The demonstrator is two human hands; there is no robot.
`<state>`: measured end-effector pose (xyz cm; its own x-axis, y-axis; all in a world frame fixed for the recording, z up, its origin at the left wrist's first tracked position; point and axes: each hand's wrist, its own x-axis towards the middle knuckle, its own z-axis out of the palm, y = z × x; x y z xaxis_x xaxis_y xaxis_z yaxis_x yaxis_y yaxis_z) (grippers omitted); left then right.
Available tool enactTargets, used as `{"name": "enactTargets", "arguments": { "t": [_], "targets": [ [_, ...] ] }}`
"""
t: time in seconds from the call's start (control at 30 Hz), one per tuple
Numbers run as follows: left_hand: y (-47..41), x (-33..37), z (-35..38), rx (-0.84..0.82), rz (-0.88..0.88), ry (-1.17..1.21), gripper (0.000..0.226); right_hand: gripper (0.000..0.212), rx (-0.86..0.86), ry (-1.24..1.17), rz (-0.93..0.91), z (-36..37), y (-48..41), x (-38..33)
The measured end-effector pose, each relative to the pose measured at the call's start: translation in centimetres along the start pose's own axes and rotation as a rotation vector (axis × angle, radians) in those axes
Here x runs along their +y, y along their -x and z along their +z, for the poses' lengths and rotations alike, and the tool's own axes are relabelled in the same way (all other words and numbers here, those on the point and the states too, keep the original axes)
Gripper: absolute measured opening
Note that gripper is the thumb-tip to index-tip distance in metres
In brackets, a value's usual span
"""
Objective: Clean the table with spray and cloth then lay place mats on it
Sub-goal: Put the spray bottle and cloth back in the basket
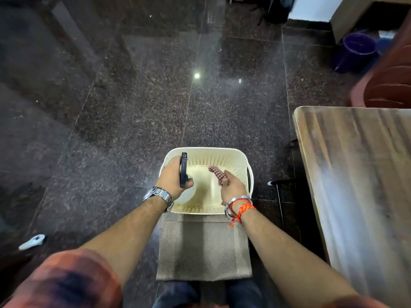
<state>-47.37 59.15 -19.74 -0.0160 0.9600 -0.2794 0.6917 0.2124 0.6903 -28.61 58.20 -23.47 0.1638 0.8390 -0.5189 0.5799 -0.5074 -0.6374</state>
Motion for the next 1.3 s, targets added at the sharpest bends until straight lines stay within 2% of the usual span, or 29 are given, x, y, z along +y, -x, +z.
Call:
{"name": "enactTargets", "arguments": {
  "t": [0.17, 0.23, 0.37, 0.5, 0.6, 0.73, 0.8, 0.93, 1.03, 1.1, 1.17, 1.2, 1.27, 1.3],
  "targets": [
    [-1.3, -1.9, 1.7, 0.03, -0.033, 0.059, 0.046, 0.05, 0.069, 0.096, -0.084, 0.8, -2.3, -0.1],
    [-1.4, -2.4, 2.3, 0.021, -0.045, 0.079, 0.045, 0.051, 0.009, 0.138, -0.125, 1.4, -2.6, 0.2],
    [-1.3, -3.4, 3.5, -0.064, -0.1, 0.142, 0.047, 0.057, -0.145, 0.317, -0.089, 3.7, -1.9, 1.3],
    [-0.9, -3.8, 3.7, -0.093, -0.14, 0.177, 0.041, 0.052, -0.106, 0.274, -0.065, 4.5, -0.8, 1.8],
    [-0.3, -3.9, 3.5, -0.107, -0.14, 0.171, 0.061, 0.05, -0.088, 0.274, -0.088, 4.4, -0.2, 1.6],
    [1.1, -4.1, 3.2, -0.075, -0.166, 0.031, 0.068, 0.045, 0.011, 0.205, -0.18, 4.4, 0.6, 1.8],
    [2.2, -4.7, 3.3, -0.014, -0.166, 0.033, 0.069, 0.043, 0.075, 0.191, -0.229, 4.3, 1.2, 1.9],
    [5.8, -6.1, 3.6, 0.257, -0.02, -0.07, 0.038, 0.04, 0.257, 0.247, -0.379, 4.7, 3.6, 2.9],
    [8.6, -6.8, 3.6, 0.301, 0.068, -0.124, 0.019, 0.033, 0.39, 0.329, -0.506, 5.7, 6.0, 4.0],
    [10.4, -7.6, 3.9, 0.315, 0.023, -0.096, 0.016, 0.026, 0.438, 0.342, -0.55, 6.7, 7.7, 5.4],
    [12.1, -8.6, 4.8, 0.302, -0.044, -0.102, 0.019, 0.02, 0.408, 0.39, -0.529, 7.5, 9.1, 7.9],
    [12.9, -9.2, 5.5, 0.274, -0.093, -0.109, 0.017, 0.02, 0.341, 0.443, -0.478, 7.7, 9.8, 9.5],
    [14.3, -10.6, 7.3, 0.136, -0.277, -0.108, 0.014, 0.029, 0.109, 0.606, -0.284, 8.0, 10.9, 13.2],
    [14.8, -11.3, 8.3, 0.02, -0.395, -0.127, 0.024, 0.034, -0.003, 0.682, -0.184, 8.2, 11.5, 15.0]
  ]
}}
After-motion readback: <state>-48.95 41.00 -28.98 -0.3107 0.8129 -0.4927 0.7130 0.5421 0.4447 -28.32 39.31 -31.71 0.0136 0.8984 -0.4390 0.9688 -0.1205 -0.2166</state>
